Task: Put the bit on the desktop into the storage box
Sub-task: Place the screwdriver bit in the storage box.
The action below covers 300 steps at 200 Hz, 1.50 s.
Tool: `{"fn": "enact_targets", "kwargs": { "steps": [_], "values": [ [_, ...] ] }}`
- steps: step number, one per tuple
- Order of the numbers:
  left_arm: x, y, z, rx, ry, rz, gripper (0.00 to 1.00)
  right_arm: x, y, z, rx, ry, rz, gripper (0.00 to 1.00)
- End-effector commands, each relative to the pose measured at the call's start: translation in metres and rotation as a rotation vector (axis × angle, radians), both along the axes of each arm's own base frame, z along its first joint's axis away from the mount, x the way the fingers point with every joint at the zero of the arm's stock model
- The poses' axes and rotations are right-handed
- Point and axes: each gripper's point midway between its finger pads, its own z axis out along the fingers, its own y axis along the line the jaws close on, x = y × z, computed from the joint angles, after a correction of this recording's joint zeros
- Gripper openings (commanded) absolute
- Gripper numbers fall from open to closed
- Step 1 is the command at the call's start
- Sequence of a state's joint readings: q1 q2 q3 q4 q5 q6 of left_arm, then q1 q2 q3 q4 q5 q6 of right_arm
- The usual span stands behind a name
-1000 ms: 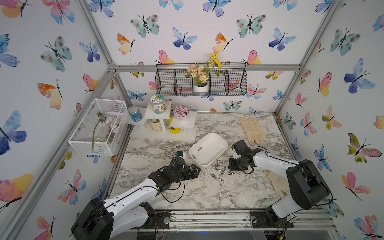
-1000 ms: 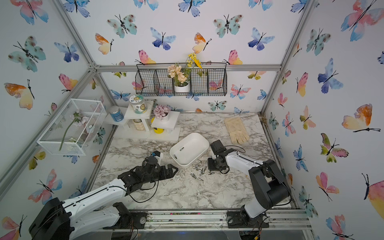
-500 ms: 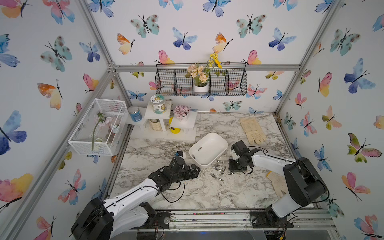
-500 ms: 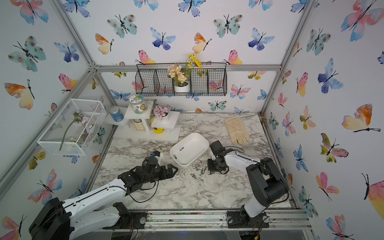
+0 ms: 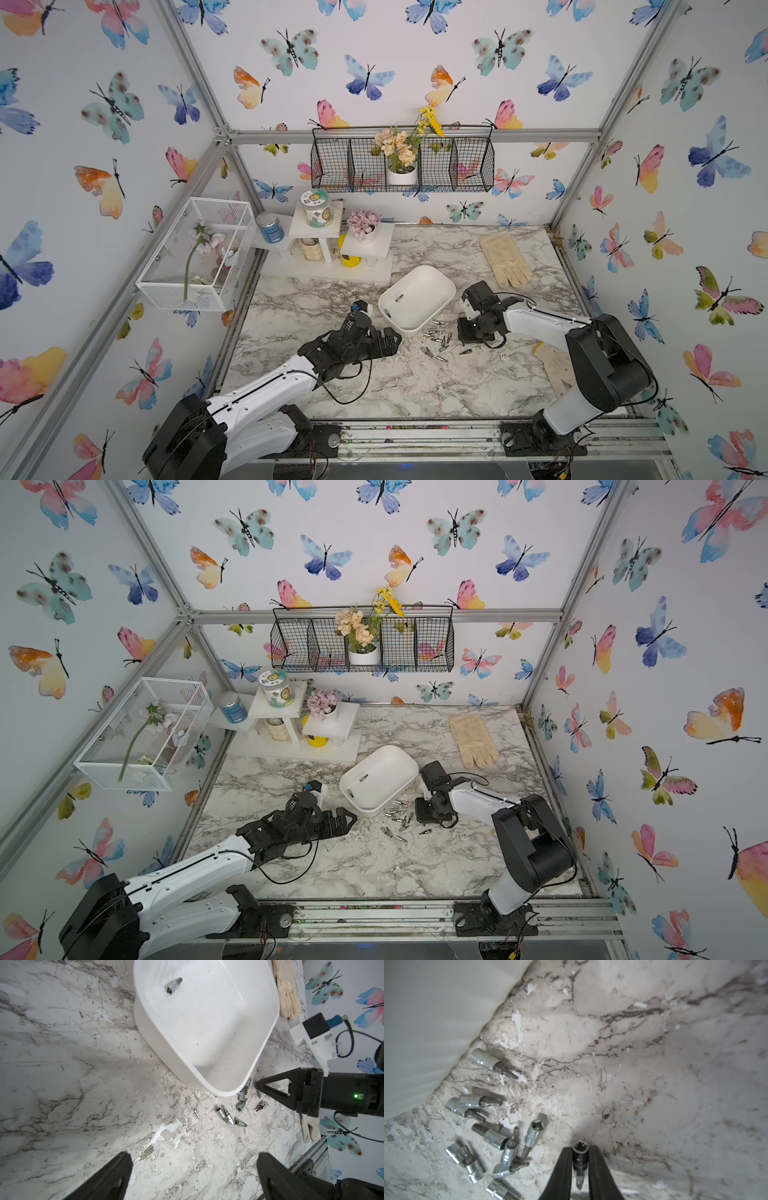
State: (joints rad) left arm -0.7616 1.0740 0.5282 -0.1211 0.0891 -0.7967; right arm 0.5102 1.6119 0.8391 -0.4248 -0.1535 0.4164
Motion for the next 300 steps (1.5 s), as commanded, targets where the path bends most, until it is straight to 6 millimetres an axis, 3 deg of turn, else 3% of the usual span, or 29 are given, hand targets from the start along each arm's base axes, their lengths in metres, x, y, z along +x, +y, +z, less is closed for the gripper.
{"fn": "enact_targets", "kwargs": {
  "steps": [1, 34, 62, 103, 123, 172, 215, 252, 300],
  "values": [
    [0.004, 0.003, -0.001, 0.041, -0.017, 0.012, 0.99, -0.001, -0.003, -0.002, -0.025, -0.004, 0.007, 0.17],
    [0.005, 0.003, 0.0, 0.045, -0.019, 0.012, 0.99, 0.011, -0.001, 0.017, -0.017, -0.063, 0.001, 0.17],
    [0.004, 0.003, -0.002, 0.05, -0.015, 0.011, 0.99, 0.027, 0.008, 0.052, 0.027, -0.147, 0.012, 0.17],
    [0.002, 0.003, -0.005, 0.06, -0.011, 0.006, 0.99, 0.049, 0.036, 0.109, 0.163, -0.293, 0.088, 0.17],
    [0.001, 0.002, -0.006, 0.069, -0.009, 0.0, 0.99, 0.06, 0.05, 0.123, 0.212, -0.326, 0.128, 0.17],
    [-0.003, 0.001, -0.007, 0.084, -0.005, -0.005, 0.99, 0.088, 0.082, 0.112, 0.189, -0.316, 0.198, 0.17],
    [-0.005, 0.001, -0.008, 0.099, -0.004, -0.003, 0.99, 0.108, 0.112, 0.083, 0.137, -0.287, 0.244, 0.17],
    [-0.005, 0.001, -0.007, 0.106, -0.008, -0.005, 0.99, 0.12, 0.124, 0.06, 0.086, -0.266, 0.254, 0.17],
    [-0.008, -0.006, -0.01, 0.123, -0.007, -0.03, 0.99, 0.126, 0.132, 0.047, 0.082, -0.245, 0.256, 0.19]
  ]
}}
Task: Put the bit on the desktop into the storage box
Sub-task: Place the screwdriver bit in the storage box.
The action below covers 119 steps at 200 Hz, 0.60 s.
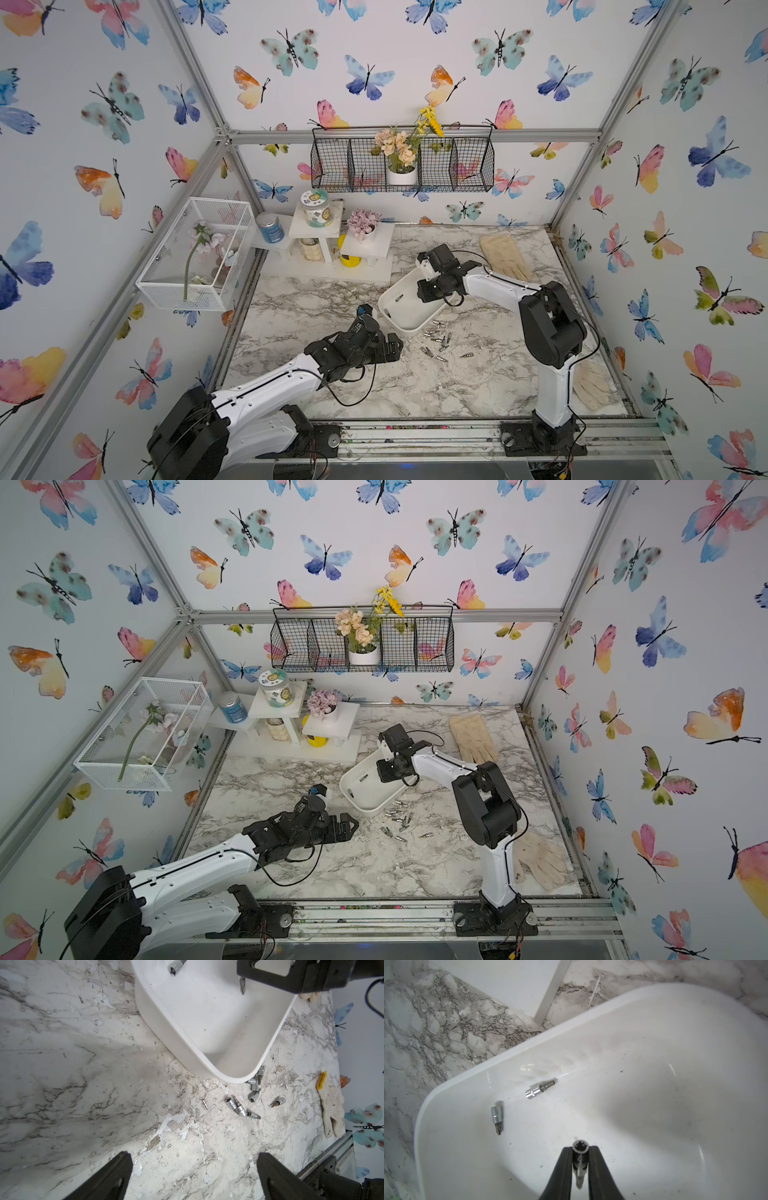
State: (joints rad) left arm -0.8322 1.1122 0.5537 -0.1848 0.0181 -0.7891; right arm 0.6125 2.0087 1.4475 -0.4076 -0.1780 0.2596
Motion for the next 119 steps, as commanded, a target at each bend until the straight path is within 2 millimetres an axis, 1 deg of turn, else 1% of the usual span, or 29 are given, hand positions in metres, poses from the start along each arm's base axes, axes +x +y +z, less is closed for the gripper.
{"fn": "enact_targets", "kwargs": {
  "steps": [1, 18, 31, 58, 73, 87, 119],
  "values": [
    [0.002, -0.003, 0.002, 0.03, -0.02, -0.006, 0.99, 0.006, 0.002, 0.0, -0.02, -0.011, 0.0, 0.19],
    [0.001, -0.006, 0.002, 0.037, -0.021, -0.012, 0.99, 0.007, 0.003, -0.001, -0.02, -0.01, -0.003, 0.23],
    [0.0, -0.009, 0.002, 0.042, -0.021, -0.018, 0.99, 0.008, 0.004, 0.001, -0.015, -0.011, -0.003, 0.24],
    [0.0, -0.014, 0.002, 0.049, -0.02, -0.027, 0.99, 0.008, 0.004, 0.013, -0.003, -0.025, -0.003, 0.27],
    [-0.001, -0.019, 0.003, 0.054, -0.022, -0.036, 0.99, 0.007, 0.0, 0.025, -0.003, -0.048, -0.013, 0.28],
    [-0.001, -0.023, 0.003, 0.074, -0.024, -0.043, 1.0, 0.006, -0.005, 0.043, 0.002, -0.086, -0.02, 0.29],
    [-0.003, -0.034, -0.002, 0.161, -0.027, -0.058, 1.0, -0.003, -0.031, 0.079, -0.012, -0.189, -0.089, 0.32]
  ]
}}
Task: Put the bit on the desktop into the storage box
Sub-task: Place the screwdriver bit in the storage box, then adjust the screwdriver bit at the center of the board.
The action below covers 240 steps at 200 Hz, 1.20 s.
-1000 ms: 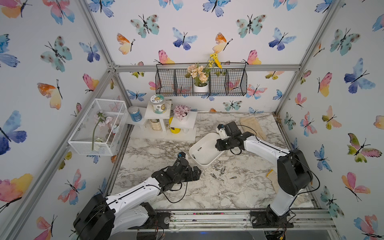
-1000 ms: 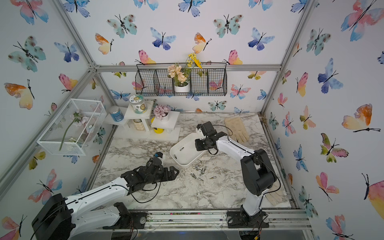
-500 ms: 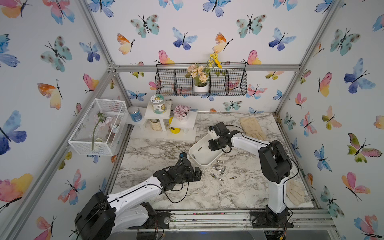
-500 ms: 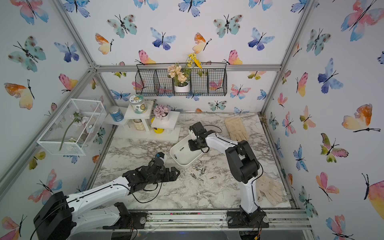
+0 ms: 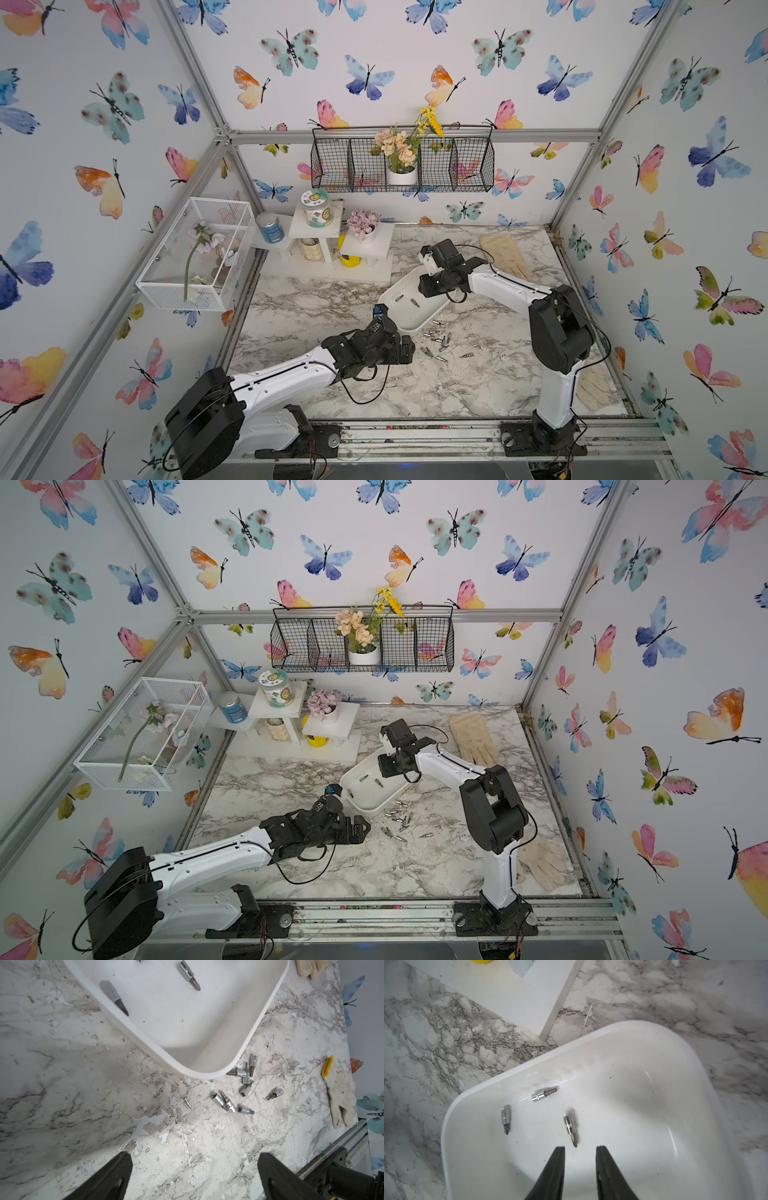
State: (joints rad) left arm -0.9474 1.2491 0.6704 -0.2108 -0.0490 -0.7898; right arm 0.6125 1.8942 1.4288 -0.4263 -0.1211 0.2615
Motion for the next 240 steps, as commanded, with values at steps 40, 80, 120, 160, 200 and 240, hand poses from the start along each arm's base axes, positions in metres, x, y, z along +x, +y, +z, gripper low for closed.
{"fn": "enact_targets", "kwargs": {
  "steps": [40, 80, 120, 160, 200, 240],
  "values": [
    [0.001, -0.012, -0.013, 0.202, -0.022, 0.0, 0.97, -0.024, -0.066, 0.061, -0.061, -0.222, -0.167, 0.36],
    [0.007, -0.024, -0.02, 0.27, -0.044, -0.006, 0.96, -0.043, -0.115, 0.068, -0.118, -0.339, -0.294, 0.43],
    [0.013, -0.029, -0.035, 0.329, -0.043, -0.004, 0.96, -0.06, -0.13, 0.077, -0.06, -0.397, -0.336, 0.6],
    [0.021, -0.03, -0.043, 0.395, -0.054, 0.0, 0.95, -0.066, -0.144, 0.079, -0.085, -0.406, -0.379, 0.63],
    [0.026, -0.035, -0.052, 0.444, -0.051, -0.015, 0.95, -0.069, -0.156, 0.085, -0.084, -0.442, -0.43, 0.69],
    [0.027, -0.036, -0.058, 0.475, -0.042, -0.025, 0.95, -0.073, -0.161, 0.088, -0.077, -0.457, -0.446, 0.75]
  ]
}}
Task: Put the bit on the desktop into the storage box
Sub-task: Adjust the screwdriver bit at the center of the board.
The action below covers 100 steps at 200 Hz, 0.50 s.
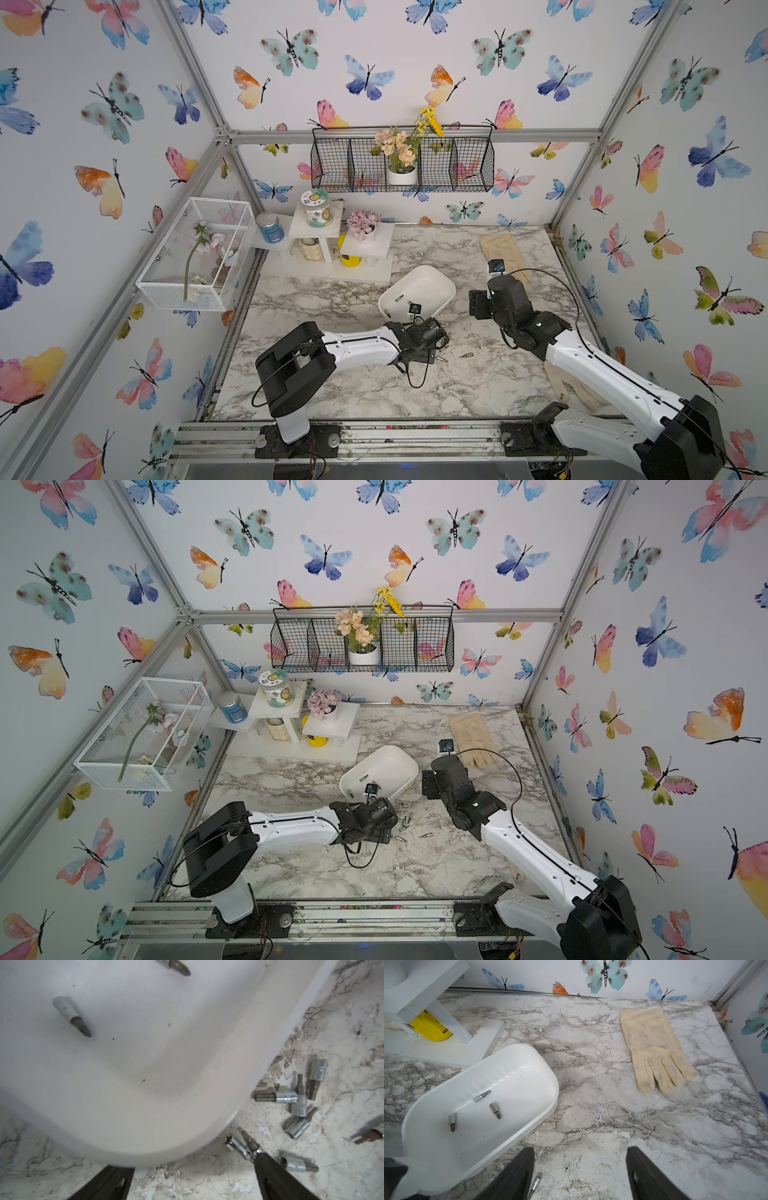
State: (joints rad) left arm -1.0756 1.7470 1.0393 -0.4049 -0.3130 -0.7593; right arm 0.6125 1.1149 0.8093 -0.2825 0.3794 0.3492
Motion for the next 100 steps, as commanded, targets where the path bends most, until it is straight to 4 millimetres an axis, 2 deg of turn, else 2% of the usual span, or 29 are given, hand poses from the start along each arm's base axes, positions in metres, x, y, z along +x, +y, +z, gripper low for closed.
{"fn": "enact_targets", "kwargs": {
  "steps": [1, 100],
  "values": [
    [0.0016, 0.0067, -0.0052, 0.069, -0.007, -0.01, 0.95, 0.0004, -0.0065, 0.004, 0.0, -0.029, -0.039, 0.75],
    [0.0011, 0.0063, -0.0135, 0.088, 0.004, -0.012, 0.94, -0.0009, -0.006, -0.0023, -0.007, -0.009, -0.032, 0.75]
  ]
}}
